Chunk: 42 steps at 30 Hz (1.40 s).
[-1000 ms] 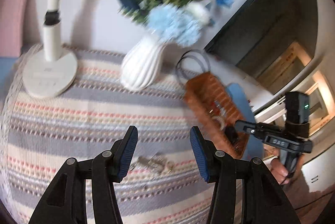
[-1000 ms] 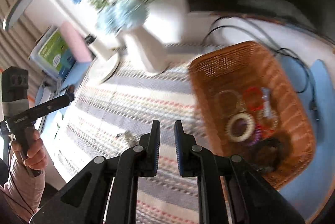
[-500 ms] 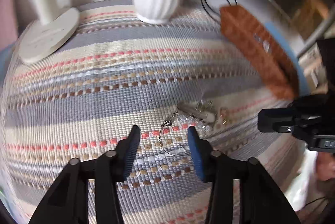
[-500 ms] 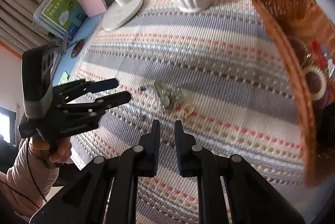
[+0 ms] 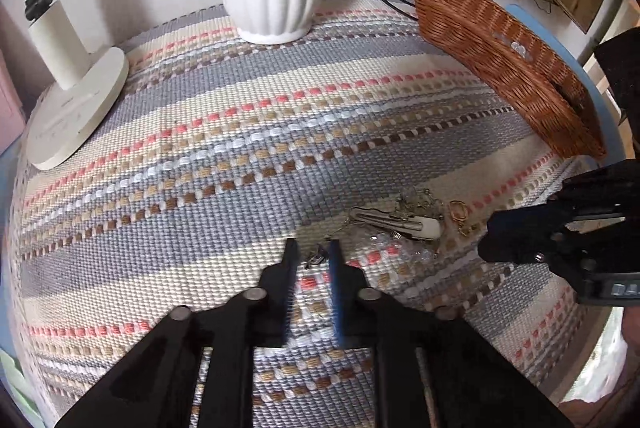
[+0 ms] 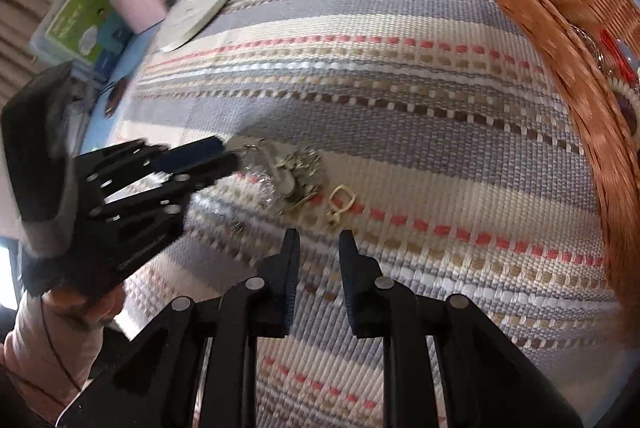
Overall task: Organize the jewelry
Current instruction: 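Grasp the small metal charm with left tool while right tool grasps gold ring, then carry both items over the wicker basket and open both tools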
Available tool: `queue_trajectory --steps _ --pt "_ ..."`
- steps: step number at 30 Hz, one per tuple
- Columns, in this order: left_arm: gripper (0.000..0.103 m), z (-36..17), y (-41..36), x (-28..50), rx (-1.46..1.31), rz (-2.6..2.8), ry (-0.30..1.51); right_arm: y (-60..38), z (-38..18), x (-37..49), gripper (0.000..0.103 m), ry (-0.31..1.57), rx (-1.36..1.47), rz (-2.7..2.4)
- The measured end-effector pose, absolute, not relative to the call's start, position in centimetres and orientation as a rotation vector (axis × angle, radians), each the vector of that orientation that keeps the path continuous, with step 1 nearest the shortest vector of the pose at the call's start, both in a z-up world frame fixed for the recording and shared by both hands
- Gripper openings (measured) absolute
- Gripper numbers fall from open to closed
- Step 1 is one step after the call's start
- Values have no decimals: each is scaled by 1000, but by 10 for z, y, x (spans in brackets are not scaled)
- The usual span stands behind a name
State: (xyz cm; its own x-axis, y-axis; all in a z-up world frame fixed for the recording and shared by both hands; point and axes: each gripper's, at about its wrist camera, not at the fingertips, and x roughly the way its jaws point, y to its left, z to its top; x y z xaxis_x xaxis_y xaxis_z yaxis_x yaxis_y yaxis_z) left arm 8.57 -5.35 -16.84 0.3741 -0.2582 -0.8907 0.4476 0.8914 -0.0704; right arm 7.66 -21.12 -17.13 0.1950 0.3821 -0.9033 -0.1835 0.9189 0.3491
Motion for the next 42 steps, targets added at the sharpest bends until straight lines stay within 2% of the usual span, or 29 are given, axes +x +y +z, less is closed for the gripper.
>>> queue_trajectory --steps 9,12,13,20,24,31,42 --pt "11 -166 -18 77 91 -431 1137 -171 -178 76 22 1243 -25 279" --pt "11 -167 -20 73 89 -456 1149 -161 -178 75 13 1226 -86 236" --pt "11 -167 -21 72 91 -459 1148 -158 -178 74 12 1221 -104 228" --pt "11 -167 -36 72 148 -462 1125 -177 -174 69 12 1225 -65 226" --pt "11 -161 -28 73 54 -498 1127 -199 -168 58 12 1232 -22 211" --pt "11 -114 -10 67 -168 -580 1057 -236 -137 45 12 1197 42 193" --pt "11 -45 -22 48 -265 -693 943 -269 -91 35 12 1136 187 268"
